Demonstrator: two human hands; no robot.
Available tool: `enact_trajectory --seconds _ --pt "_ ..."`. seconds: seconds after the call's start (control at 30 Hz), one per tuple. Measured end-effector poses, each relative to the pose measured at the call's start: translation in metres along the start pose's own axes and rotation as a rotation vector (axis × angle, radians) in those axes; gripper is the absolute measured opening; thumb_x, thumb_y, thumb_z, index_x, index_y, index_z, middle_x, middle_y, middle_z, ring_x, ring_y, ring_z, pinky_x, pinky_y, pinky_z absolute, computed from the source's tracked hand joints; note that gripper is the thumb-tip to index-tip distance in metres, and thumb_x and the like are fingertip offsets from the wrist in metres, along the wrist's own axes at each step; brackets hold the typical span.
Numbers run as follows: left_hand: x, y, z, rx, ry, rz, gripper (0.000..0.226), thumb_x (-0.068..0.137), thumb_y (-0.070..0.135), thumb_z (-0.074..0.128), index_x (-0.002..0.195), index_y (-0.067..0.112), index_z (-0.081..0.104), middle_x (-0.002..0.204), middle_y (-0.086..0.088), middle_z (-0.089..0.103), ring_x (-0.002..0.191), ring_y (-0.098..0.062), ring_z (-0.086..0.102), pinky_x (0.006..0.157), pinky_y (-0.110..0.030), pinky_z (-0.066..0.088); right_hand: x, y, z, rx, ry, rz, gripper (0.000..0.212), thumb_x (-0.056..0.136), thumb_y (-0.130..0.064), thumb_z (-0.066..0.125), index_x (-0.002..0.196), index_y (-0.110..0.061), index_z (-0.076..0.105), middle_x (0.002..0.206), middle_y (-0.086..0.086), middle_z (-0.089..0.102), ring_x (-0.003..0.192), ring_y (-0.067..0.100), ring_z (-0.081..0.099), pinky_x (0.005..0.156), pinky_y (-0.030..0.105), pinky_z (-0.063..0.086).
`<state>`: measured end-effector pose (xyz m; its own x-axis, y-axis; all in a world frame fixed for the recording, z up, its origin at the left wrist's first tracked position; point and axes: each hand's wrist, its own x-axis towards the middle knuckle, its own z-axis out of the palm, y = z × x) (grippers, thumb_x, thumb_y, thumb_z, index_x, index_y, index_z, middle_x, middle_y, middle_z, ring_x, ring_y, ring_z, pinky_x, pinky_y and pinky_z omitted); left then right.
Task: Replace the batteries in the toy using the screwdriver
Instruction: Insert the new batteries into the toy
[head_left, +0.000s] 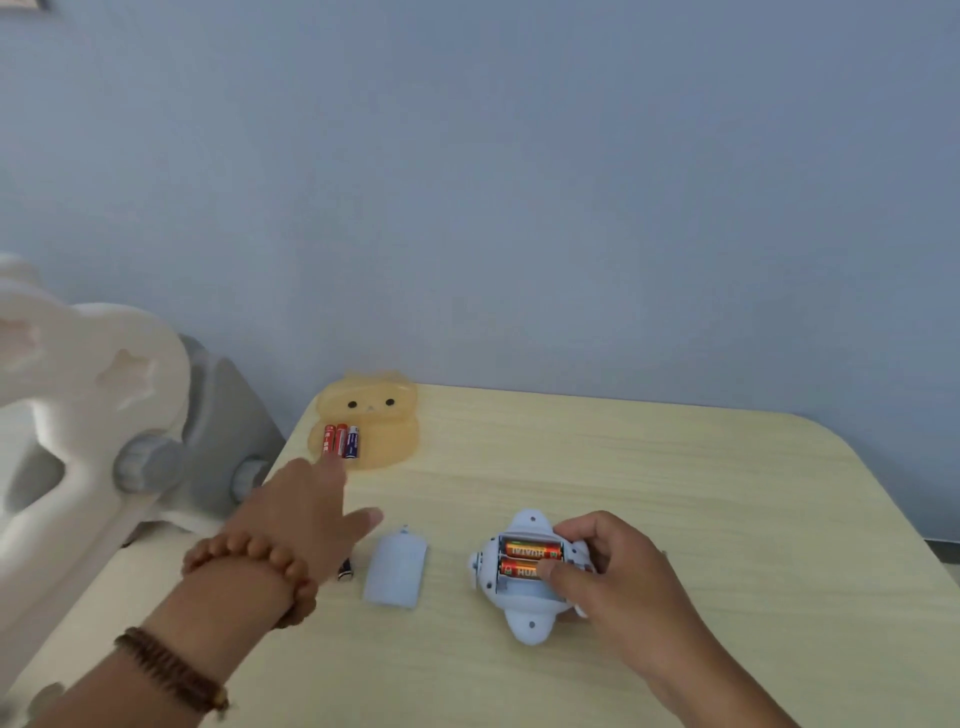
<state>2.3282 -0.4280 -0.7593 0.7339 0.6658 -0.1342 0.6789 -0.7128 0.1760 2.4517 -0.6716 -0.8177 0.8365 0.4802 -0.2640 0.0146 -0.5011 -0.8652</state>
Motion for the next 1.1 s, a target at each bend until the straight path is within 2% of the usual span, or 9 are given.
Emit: enact_trajectory --seconds 0.13,0.27,0.43,0.53,0.6,0.73,0.83,0.93,1.1 --pt "0.006 -0.011 0.019 0.08 -0.215 -0.025 0.038 0.089 0.051 0.058 0.112 0.02 0.051 0.1 0.002 0.06 0.09 -0.015 0.058 0.077 -0.025 0.045 -0.001 0.0 0.001 0.015 0.006 -0.005 0.018 0.08 -0.02 0.078 0.092 -0.03 0.069 0.089 -0.009 0.077 0.081 0.011 0.072 0.078 0.043 0.06" --pt "0.009 -0.011 0.033 0.03 -0.138 0.061 0.01 0.086 0.029 0.06 0.091 0.029 0.051 0.092 0.005 0.06 0.089 -0.015 0.059 0.078 -0.025 0.046 -0.001 -0.001 0.001 0.035 -0.002 -0.004 0.019 0.08 -0.019 0.078 0.092 -0.031 0.069 0.089 -0.01 0.077 0.081 0.012 0.072 0.079 0.044 0.059" --pt "0.014 -0.009 0.036 -0.059 -0.041 0.105 0.015 0.081 0.02 0.06 0.089 0.031 0.053 0.083 0.008 0.061 0.078 -0.012 0.059 0.069 -0.025 0.046 -0.001 0.001 0.001 0.056 -0.013 0.0 0.018 0.08 -0.02 0.078 0.092 -0.031 0.069 0.088 -0.01 0.076 0.08 0.011 0.071 0.078 0.044 0.059" --pt "0.012 -0.002 0.022 -0.234 0.109 0.305 0.018 0.078 0.02 0.071 0.086 0.034 0.063 0.079 0.013 0.064 0.073 -0.008 0.063 0.068 -0.019 0.05 -0.002 0.002 0.0 0.07 -0.018 -0.002 0.017 0.08 -0.022 0.078 0.092 -0.031 0.07 0.088 -0.01 0.077 0.081 0.01 0.072 0.078 0.043 0.059" --pt "0.0 0.015 0.012 -0.416 0.097 0.522 0.023 0.077 0.016 0.078 0.089 0.033 0.07 0.081 0.015 0.066 0.076 -0.005 0.066 0.066 -0.013 0.051 -0.002 0.002 0.001 0.078 -0.01 -0.007 0.017 0.08 -0.022 0.078 0.092 -0.031 0.07 0.088 -0.01 0.077 0.081 0.011 0.072 0.078 0.043 0.059" --pt "-0.014 0.046 0.016 -0.56 0.04 0.806 0.026 0.081 0.014 0.079 0.104 0.026 0.074 0.092 0.015 0.069 0.082 -0.003 0.068 0.072 -0.015 0.055 -0.004 0.002 0.002 0.092 -0.001 -0.006 0.018 0.079 -0.022 0.079 0.092 -0.031 0.07 0.086 -0.01 0.077 0.076 0.008 0.072 0.075 0.039 0.059" --pt "-0.015 0.059 0.023 -0.568 0.027 0.876 0.027 0.08 0.024 0.08 0.106 0.03 0.075 0.092 0.015 0.072 0.085 -0.001 0.066 0.075 -0.017 0.053 -0.004 0.0 0.002 0.104 0.003 -0.022 0.016 0.079 -0.024 0.08 0.088 -0.033 0.071 0.082 -0.008 0.075 0.066 0.005 0.067 0.068 0.034 0.055" --pt "-0.017 0.066 0.029 -0.582 0.018 0.908 0.023 0.079 0.032 0.079 0.102 0.032 0.075 0.09 0.015 0.073 0.086 -0.001 0.064 0.075 -0.021 0.05 -0.003 -0.001 0.001 0.114 -0.01 -0.022 0.016 0.076 -0.03 0.082 0.086 -0.035 0.07 0.082 -0.007 0.075 0.073 0.011 0.07 0.068 0.034 0.055" --pt "-0.018 0.07 0.037 -0.457 0.054 0.952 0.021 0.079 0.029 0.074 0.1 0.034 0.073 0.089 0.015 0.071 0.084 -0.004 0.059 0.071 -0.028 0.051 -0.004 -0.001 0.001 0.107 -0.019 -0.013 0.02 0.076 -0.027 0.08 0.091 -0.033 0.069 0.085 -0.009 0.075 0.074 0.007 0.071 0.07 0.033 0.056"
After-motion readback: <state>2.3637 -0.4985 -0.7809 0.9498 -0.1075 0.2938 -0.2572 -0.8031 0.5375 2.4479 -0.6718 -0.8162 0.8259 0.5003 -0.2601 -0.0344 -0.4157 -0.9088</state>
